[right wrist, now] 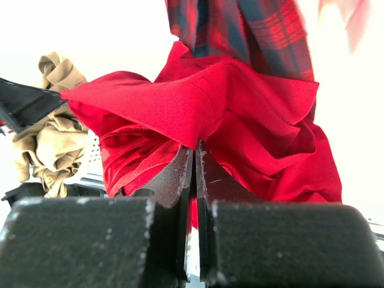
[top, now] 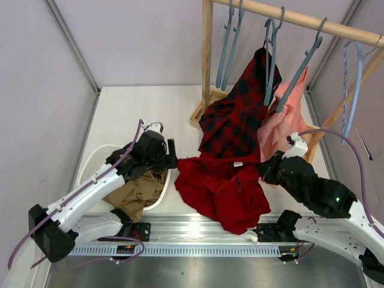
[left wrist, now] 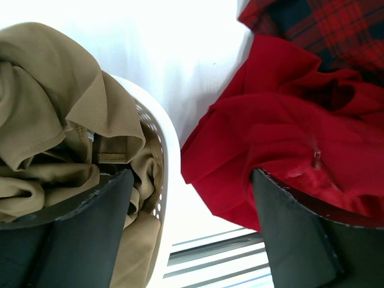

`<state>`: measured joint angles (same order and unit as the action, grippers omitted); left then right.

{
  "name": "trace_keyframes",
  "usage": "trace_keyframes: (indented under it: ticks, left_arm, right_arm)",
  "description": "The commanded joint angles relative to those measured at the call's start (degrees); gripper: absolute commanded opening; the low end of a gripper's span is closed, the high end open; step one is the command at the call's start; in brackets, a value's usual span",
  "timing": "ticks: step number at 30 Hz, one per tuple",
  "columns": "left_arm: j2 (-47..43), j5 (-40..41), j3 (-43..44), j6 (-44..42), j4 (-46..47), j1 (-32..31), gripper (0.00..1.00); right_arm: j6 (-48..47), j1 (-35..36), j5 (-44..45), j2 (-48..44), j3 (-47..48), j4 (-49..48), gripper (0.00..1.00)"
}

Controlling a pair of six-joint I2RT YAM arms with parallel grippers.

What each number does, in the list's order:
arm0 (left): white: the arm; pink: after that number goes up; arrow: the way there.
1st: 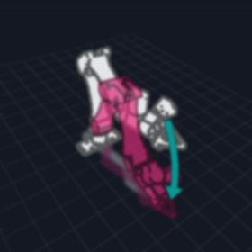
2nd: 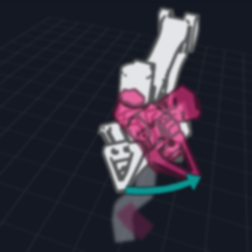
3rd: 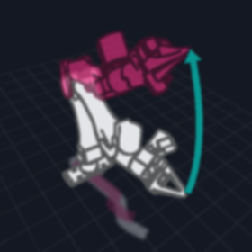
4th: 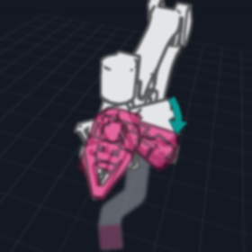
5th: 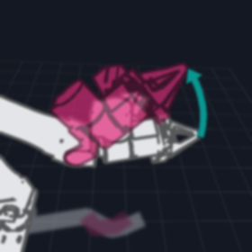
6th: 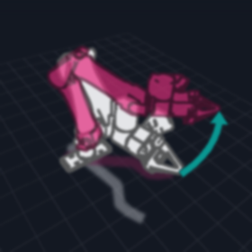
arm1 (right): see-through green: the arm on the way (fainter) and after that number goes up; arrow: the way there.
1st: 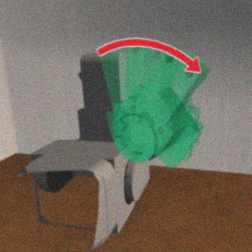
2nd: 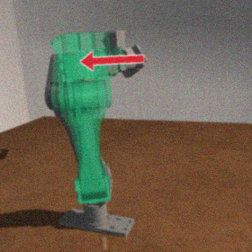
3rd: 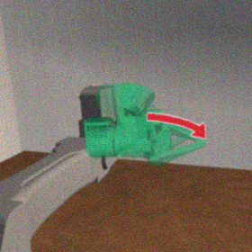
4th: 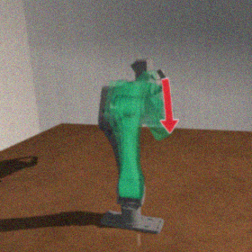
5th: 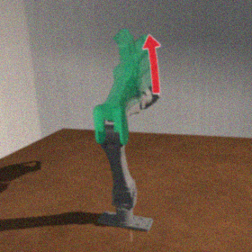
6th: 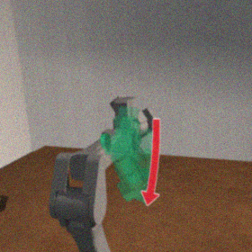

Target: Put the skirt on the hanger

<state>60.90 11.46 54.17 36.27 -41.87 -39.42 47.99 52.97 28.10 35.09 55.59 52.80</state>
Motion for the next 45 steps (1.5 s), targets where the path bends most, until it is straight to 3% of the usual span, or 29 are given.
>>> trace_keyframes:
  ticks: [1,13,20,23,31,34,37,40,45]
  left_arm:
    - [1.93,0.14,-1.0,1.7,2.14,0.4,0.84]
    - [7.03,0.04,-7.32,-1.12,8.02,0.04,0.65]
    - [14.68,7.32,-8.38,2.83,8.29,0.31,0.41]
    - [14.77,9.27,-9.26,3.81,8.38,4.77,0.34]
    - [7.57,8.58,-11.81,-2.51,10.66,17.09,0.31]
    - [6.25,6.91,-11.2,-3.66,10.4,18.24,0.33]
    - [4.15,3.5,-7.95,-4.71,8.22,18.24,0.41]
    - [0.19,0.58,-1.81,-5.95,5.48,18.24,0.81]
    - [-6.67,-2.14,4.44,-6.13,3.37,16.57,0.94]
  right_arm:
    - [1.58,-0.76,4.69,-1.69,0.84,1.96,0.0]
    - [1.85,-1.64,3.37,-0.37,-1.98,0.12,0.0]
    - [0.44,-2.17,1.61,1.64,-1.89,-2.52,0.0]
    - [0.35,-2.26,0.21,2.44,-2.24,-3.66,0.0]
    - [-0.44,-2.43,-2.43,2.61,-4.88,-7.88,0.0]
    - [-0.61,-2.52,-2.61,3.14,-4.97,-8.15,0.0]
    - [-0.79,-2.7,-2.78,3.49,-4.88,-8.06,0.0]
    - [-0.96,-3.05,-2.87,4.19,-5.06,-7.97,0.0]
    - [-1.23,-4.28,-3.57,4.99,-5.58,-8.85,0.0]
